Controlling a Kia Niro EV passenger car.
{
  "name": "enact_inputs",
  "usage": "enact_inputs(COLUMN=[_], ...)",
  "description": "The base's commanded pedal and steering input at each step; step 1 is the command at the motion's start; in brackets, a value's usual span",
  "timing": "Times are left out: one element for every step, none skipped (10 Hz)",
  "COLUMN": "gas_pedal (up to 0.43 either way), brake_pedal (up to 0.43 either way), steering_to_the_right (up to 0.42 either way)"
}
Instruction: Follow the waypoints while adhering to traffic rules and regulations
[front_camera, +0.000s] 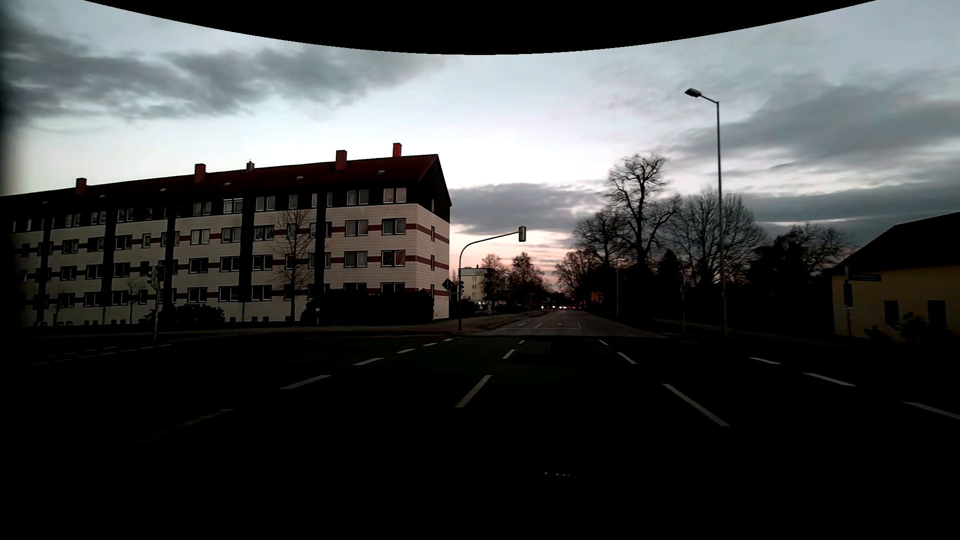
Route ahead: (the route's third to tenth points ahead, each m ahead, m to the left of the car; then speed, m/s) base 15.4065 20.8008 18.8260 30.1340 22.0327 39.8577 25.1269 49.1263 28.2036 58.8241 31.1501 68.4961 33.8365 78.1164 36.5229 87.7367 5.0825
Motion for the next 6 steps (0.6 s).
enact_inputs(gas_pedal=[0.13, 0.13, 0.13, 0.13, 0.13, 0.13], brake_pedal=[0.0, 0.0, 0.0, 0.0, 0.0, 0.0], steering_to_the_right=[-0.25, -0.262, -0.276, -0.287, -0.296, -0.306])
